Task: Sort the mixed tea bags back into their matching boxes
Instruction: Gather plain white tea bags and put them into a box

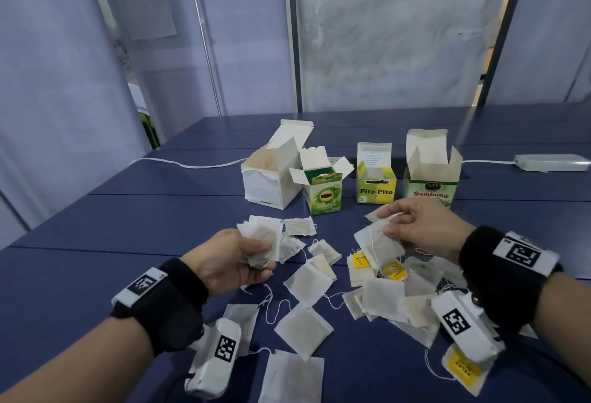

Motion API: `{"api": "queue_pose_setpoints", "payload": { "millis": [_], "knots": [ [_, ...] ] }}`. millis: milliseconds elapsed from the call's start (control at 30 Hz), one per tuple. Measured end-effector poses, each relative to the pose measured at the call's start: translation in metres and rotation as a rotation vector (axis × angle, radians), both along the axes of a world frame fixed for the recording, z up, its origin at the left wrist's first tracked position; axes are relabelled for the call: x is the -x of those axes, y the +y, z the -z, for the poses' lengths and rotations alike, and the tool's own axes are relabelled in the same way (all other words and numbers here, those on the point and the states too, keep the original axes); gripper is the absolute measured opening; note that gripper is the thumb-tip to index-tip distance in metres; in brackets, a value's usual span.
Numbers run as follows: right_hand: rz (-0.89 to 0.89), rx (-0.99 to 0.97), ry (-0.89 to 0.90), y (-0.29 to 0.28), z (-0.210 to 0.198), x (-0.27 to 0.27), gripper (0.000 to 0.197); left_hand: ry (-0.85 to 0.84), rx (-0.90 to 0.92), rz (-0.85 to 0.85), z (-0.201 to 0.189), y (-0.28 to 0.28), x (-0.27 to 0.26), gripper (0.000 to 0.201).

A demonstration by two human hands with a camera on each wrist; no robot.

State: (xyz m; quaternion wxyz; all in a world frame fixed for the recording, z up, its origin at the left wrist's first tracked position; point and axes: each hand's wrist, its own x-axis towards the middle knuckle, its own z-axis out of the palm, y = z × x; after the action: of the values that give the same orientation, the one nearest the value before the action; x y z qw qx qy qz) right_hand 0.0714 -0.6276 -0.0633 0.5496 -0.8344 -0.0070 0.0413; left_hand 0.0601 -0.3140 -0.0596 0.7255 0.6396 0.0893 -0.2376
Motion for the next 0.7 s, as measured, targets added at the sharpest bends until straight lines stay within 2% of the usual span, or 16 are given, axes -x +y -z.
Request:
{"api": "queue_pose_setpoints", "payload": {
  "millis": [167,300,400,467,633,700],
  "knots": [
    [0.213,-0.300,-0.126,-0.022,-0.013,-0.004,0.017,0.004,-0.011,0.015,0.001,-0.008,-0.004,0.014],
    [0.314,-0.261,-0.157,-0.050,-0.018,-0.005,0.018,0.005,-0.014,0.028,-0.002,-0.016,-0.007,0.011],
    [0.369,-0.106,-0.138,-0.075,-0.015,-0.002,0.020,0.001,-0.015,0.046,-0.005,-0.020,-0.008,0.012],
    [0.356,0.084,-0.106,-0.090,-0.011,0.002,0.019,0.006,-0.008,0.050,-0.005,-0.023,-0.010,0.011],
    [0.098,0.664,0.053,-0.088,-0.007,0.015,0.020,0.006,-0.018,0.069,-0.004,-0.032,-0.010,0.011],
    [-0.040,0.788,0.073,-0.069,-0.008,0.023,0.035,0.000,-0.014,0.078,-0.003,-0.033,-0.010,0.012]
  ]
}}
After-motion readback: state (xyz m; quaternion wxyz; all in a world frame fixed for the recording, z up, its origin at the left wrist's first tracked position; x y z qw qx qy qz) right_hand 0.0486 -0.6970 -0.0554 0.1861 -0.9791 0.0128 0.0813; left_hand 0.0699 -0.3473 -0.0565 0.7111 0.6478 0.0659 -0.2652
